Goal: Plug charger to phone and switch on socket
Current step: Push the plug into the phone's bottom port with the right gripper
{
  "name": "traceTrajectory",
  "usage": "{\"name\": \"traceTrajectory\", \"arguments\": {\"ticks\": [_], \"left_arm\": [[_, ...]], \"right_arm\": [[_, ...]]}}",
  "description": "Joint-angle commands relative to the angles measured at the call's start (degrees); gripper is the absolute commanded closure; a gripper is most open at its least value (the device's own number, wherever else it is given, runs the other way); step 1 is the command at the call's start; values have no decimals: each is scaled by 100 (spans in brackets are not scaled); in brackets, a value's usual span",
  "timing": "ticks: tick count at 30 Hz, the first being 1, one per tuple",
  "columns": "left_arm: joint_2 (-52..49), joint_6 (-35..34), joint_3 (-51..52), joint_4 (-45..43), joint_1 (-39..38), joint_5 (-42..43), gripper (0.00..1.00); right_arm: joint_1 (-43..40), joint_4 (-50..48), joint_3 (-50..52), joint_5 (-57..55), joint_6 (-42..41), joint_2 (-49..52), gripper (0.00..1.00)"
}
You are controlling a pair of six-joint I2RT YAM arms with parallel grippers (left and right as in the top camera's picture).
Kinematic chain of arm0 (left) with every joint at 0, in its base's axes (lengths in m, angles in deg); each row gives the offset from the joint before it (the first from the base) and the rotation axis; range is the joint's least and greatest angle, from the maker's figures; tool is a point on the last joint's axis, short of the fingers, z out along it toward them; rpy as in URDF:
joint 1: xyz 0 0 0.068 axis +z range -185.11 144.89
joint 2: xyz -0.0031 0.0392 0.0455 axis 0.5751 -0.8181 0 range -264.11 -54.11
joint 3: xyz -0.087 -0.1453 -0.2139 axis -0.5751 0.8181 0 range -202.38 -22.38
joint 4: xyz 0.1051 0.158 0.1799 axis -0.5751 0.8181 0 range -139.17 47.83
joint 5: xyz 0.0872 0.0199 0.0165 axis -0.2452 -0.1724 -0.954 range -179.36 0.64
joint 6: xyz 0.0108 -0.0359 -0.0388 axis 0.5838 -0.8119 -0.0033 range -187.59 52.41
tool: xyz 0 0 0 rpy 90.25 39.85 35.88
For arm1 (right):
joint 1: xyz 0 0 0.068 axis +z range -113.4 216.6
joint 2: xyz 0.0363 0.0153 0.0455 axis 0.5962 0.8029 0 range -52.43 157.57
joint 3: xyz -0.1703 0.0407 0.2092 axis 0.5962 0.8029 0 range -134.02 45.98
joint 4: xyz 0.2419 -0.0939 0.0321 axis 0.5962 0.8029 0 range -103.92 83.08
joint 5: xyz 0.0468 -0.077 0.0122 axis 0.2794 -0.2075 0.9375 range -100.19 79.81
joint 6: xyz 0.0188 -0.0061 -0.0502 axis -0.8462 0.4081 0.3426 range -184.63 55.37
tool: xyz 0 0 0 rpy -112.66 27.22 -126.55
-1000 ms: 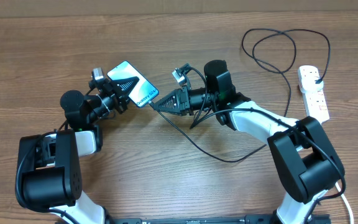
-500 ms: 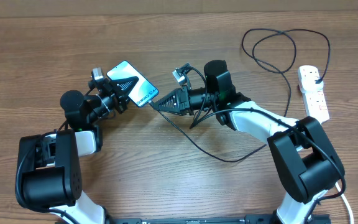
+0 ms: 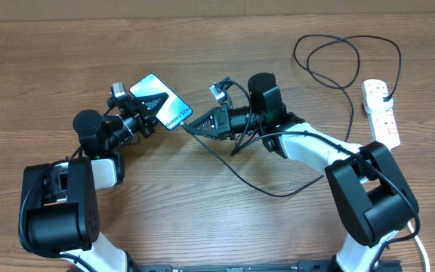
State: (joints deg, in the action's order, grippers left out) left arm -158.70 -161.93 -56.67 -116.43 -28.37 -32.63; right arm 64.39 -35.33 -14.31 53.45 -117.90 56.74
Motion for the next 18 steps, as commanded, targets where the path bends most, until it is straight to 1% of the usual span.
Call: {"name": "traceTrajectory", "arguments": {"ticks": [1, 18], "left_arm": [[118, 90, -114, -48, -50, 140, 96], [120, 90, -114, -48, -50, 140, 95]], "right_arm": [[-22, -44, 22, -216, -39, 48, 96], [-162, -44, 22, -210, -74, 48, 96]]}}
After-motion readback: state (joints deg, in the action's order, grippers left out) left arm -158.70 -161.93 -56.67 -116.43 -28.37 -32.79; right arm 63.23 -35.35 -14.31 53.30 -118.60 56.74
